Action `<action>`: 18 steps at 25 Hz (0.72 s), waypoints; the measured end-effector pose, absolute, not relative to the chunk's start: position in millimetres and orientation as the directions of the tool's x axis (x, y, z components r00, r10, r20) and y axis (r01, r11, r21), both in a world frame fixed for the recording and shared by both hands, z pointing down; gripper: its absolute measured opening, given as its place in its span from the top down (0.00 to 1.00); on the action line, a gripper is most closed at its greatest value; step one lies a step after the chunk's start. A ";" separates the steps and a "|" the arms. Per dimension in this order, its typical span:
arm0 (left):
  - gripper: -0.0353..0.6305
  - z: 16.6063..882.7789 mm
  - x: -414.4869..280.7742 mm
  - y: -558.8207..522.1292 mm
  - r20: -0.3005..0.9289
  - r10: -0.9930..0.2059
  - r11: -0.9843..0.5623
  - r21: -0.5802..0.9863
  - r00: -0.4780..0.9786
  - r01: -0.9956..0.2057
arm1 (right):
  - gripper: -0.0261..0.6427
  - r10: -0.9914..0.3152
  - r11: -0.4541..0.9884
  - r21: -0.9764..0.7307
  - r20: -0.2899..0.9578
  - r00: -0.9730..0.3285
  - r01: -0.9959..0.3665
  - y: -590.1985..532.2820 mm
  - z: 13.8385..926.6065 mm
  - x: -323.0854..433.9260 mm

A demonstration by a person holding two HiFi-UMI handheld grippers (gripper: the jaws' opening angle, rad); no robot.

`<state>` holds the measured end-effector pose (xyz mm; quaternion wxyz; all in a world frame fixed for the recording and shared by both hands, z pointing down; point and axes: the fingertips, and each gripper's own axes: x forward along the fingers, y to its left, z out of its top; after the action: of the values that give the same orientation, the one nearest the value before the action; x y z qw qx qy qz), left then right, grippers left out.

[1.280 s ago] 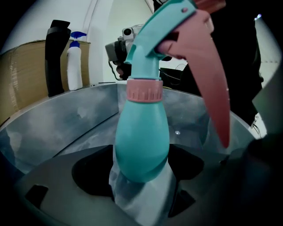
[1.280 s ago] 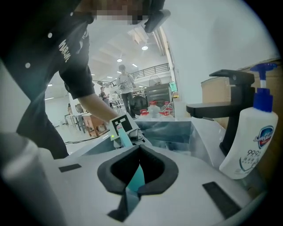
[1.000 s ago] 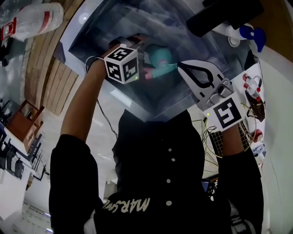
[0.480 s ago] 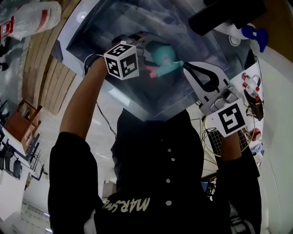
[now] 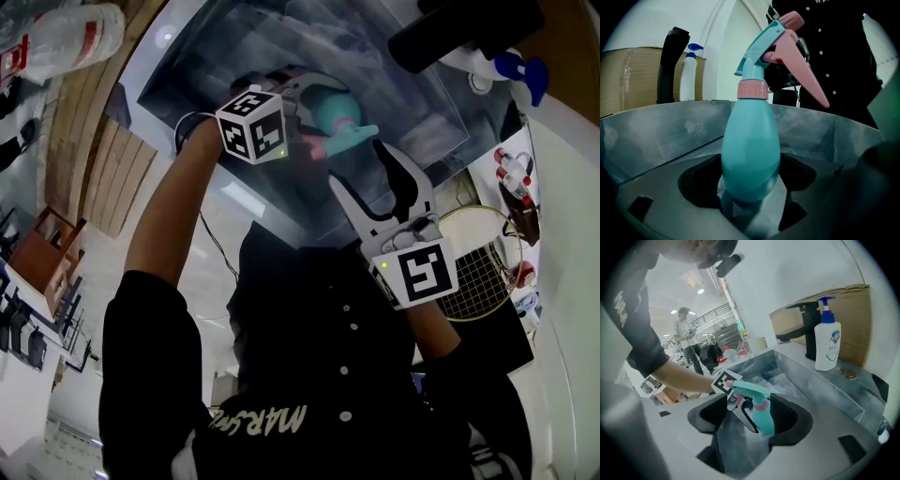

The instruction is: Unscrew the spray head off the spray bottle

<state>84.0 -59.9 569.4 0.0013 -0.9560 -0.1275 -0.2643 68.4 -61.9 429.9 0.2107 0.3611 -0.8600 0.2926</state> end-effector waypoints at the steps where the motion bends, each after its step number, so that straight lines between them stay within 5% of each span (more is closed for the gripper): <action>1: 0.38 569.3 84.4 -59.9 0.505 0.242 -0.968 0.065 0.828 0.244 | 0.50 -0.505 0.556 -0.345 0.582 -0.637 -0.756 -61.4 431.5 65.2; 12: 0.38 569.2 87.0 -66.0 0.514 0.203 -0.978 0.059 0.833 0.202 | 0.40 -0.577 0.480 -0.293 0.605 -0.549 -0.827 -73.1 434.0 49.1; 18: 0.38 570.5 89.1 -68.4 0.522 0.178 -0.982 0.047 0.834 0.181 | 0.36 -0.666 0.270 -0.314 0.622 -0.412 -0.910 -84.8 434.2 48.2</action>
<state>89.1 -68.4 570.5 0.0020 -0.9576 -0.0937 -0.2724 48.2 -84.8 434.2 0.1875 0.5087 -0.7745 0.3259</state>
